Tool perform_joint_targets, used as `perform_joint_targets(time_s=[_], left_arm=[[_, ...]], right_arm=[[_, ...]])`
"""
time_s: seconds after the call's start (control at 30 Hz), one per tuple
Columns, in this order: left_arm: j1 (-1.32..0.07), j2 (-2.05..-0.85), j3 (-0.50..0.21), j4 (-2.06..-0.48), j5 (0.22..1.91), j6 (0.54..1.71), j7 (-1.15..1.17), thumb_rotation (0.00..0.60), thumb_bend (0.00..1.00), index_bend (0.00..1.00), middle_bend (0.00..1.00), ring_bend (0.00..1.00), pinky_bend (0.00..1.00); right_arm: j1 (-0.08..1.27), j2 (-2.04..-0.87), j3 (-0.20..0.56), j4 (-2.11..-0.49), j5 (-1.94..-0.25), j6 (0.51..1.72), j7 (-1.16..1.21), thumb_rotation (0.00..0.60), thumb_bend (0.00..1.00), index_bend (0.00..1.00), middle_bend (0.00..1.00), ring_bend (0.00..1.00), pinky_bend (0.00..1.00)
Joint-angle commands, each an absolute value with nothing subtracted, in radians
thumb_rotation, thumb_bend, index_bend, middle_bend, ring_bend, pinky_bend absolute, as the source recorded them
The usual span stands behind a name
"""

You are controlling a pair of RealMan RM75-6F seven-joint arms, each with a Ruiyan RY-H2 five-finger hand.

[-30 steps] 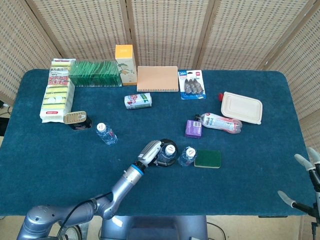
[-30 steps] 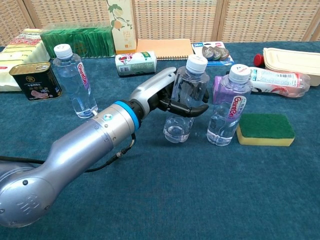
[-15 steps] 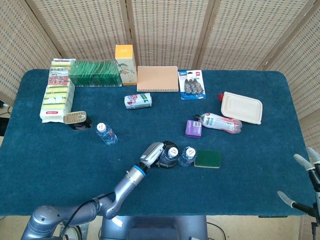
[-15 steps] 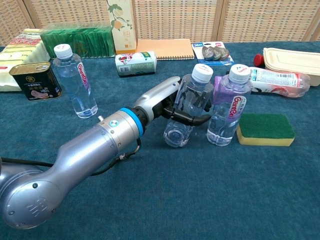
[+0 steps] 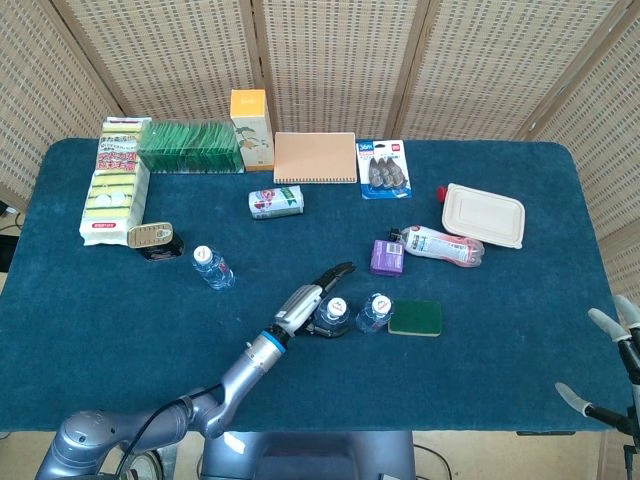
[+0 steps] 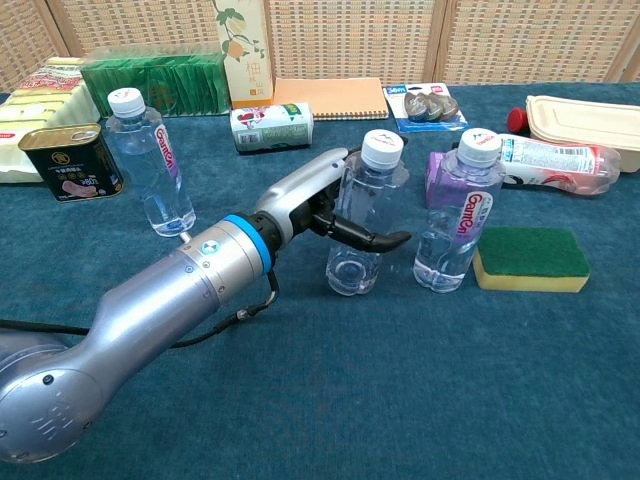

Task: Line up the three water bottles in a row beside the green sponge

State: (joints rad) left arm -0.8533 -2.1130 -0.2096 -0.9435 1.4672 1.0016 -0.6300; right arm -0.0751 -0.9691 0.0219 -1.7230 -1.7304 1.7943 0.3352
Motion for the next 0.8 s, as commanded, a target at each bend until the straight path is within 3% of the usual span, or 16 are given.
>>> perform_joint_targets(time_s=[0.03, 0.37, 0.8], left_arm=[[-0.846, -2.111, -0.207, -0.941, 1.468, 1.015, -0.627, 0.6, 0.25, 0.0, 0.0, 0.0, 0.09], [-0.793, -2.048, -0.171, -1.019, 1.502, 1.101, -0.668, 0.6, 0.25, 0.0, 0.0, 0.0, 0.08], [-0.713, -1.85, -0.14, -1.238, 1.574, 1.254, -0.725, 0.6, 0.24, 0.0, 0.0, 0.0, 0.08]], right_arm=[[-0.074, -0.969, 0.021, -1.723, -1.733, 1.793, 0.334, 0.6, 0.0, 0.15, 0.03, 0.0, 0.0], [-0.074, -0.968, 0.017, -1.729, -1.738, 1.79, 0.325, 0.6, 0.0, 0.15, 0.03, 0.0, 0.0], [-0.074, -0.973, 0.007, -1.747, -1.767, 1.788, 0.282, 0.6, 0.0, 0.15, 0.03, 0.0, 0.0]])
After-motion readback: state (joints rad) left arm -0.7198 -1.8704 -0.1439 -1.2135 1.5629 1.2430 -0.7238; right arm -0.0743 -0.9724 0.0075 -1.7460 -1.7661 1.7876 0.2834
